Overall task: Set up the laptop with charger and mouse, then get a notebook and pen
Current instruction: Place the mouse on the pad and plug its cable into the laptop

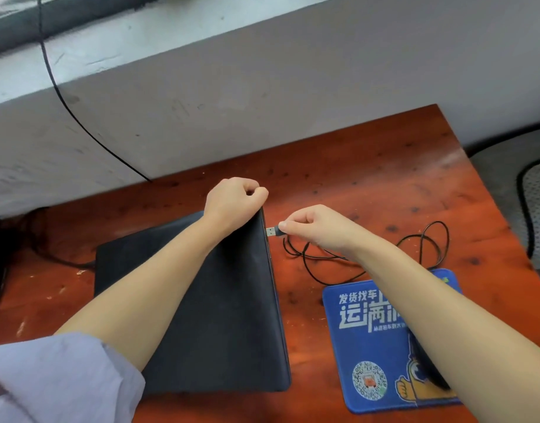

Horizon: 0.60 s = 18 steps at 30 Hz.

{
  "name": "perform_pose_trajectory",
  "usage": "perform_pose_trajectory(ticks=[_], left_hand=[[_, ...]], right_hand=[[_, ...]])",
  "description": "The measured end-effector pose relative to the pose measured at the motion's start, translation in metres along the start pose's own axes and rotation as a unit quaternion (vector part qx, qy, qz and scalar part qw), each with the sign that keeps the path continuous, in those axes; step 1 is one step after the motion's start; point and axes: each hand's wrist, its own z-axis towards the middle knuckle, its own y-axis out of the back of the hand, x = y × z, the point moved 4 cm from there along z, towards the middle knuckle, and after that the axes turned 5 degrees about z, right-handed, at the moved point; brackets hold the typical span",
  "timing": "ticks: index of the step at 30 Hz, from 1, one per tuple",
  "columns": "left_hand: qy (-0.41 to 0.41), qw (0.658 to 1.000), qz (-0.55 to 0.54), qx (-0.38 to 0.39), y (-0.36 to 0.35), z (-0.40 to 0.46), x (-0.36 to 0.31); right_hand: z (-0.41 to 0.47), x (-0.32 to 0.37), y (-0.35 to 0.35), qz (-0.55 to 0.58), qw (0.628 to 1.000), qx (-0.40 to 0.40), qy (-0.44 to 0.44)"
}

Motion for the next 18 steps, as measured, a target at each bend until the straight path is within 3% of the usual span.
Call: perform_pose_trajectory(ticks=[5, 12, 18], left_hand=[[0.004, 1.000, -0.001, 0.006, -0.001, -0.002, -0.003], [0.006, 1.000, 0.013, 0.001, -0.004, -0.001, -0.003], [0.009, 1.000, 0.015, -0.003, -0.004, 0.001, -0.001]], right_hand=[[-0.001, 0.008, 0.001, -0.028, 1.000, -0.003, -0.004], [0.003, 0.026, 0.002, -0.187, 0.981, -0.047, 0.012], [-0.002, 0.024, -0.003, -0.144, 0.989, -0.022, 0.017]])
